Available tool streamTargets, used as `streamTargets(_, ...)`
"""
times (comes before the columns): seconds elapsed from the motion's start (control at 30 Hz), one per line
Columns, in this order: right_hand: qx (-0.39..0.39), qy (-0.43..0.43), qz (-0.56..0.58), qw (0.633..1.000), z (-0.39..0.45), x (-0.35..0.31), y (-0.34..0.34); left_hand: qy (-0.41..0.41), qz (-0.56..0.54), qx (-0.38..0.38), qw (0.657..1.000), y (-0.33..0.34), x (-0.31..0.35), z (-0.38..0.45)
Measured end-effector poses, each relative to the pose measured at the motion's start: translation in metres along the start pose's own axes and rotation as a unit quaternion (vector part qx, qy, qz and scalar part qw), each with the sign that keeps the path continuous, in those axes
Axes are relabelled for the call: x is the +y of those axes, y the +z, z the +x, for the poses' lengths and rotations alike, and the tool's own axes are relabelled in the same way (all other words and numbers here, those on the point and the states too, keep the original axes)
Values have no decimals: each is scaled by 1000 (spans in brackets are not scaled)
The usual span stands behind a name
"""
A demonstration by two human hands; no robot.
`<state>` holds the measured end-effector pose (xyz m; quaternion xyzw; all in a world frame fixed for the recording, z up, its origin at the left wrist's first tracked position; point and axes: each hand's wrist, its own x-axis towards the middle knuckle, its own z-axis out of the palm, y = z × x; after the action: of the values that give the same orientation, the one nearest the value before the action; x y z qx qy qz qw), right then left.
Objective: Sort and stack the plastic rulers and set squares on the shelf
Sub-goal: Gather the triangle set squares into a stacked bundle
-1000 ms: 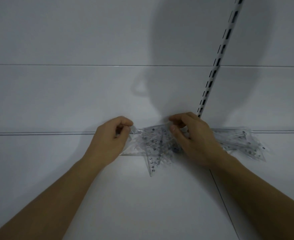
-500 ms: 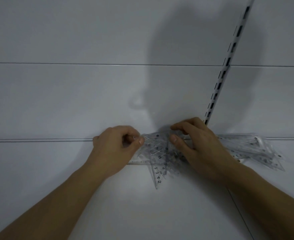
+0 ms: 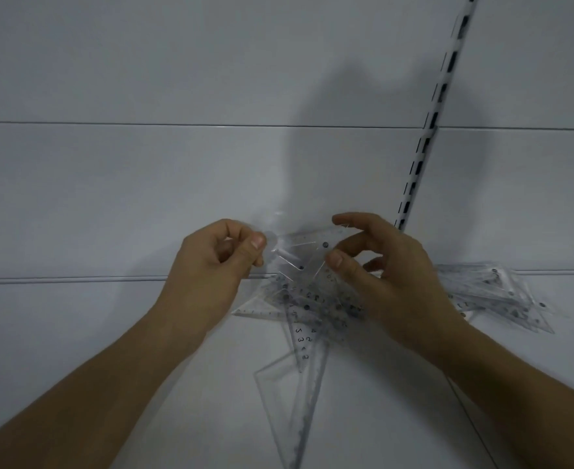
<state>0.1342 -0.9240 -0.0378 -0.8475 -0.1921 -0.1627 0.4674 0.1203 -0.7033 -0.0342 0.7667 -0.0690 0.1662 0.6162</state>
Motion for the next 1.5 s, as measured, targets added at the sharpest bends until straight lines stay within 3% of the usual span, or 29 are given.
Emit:
streamTargets(0.13, 25, 21, 154, 988, 3, -8, -4, 17, -26, -32, 999, 6, 8, -5)
streamTargets(0.23, 26, 28, 203, 978, 3, -11, -5, 36, -6, -71, 997, 7, 11, -6)
streamTargets(0.4, 13, 4, 204, 979, -1, -17, 0, 62, -6, -118, 991, 11, 13, -9)
streamTargets(0.47, 45, 7, 185, 982, -2, -21, -1, 57, -19, -101, 993, 8, 17, -8)
streamTargets(0.53, 66, -44, 113, 990, -3, -26, -5, 29, -63, -54, 996, 3, 21, -5)
streamTargets(0.6, -7, -145, 11, 989, -8, -30, -11, 5, -104, -13, 995, -2, 24, -3)
streamTargets(0.67, -152, -216, -62, 962, -17, -35, -13, -1, -112, 1, 994, -4, 24, -3)
streamTargets(0.8, -359, -237, -170, 887, -35, -42, -2, 5, -81, -15, 997, -5, 21, -7)
streamTargets(1.03, -427, -254, -242, 834, -54, -69, -4, 44, -73, -62, 994, -4, 14, -6)
streamTargets(1.3, -384, -230, -412, 794, -118, -112, -1, 42, -86, -147, 985, 4, 18, -22)
streamTargets(1.5, -292, -283, -357, 841, -154, -124, 11, 9, -112, -171, 979, 0, 15, -26)
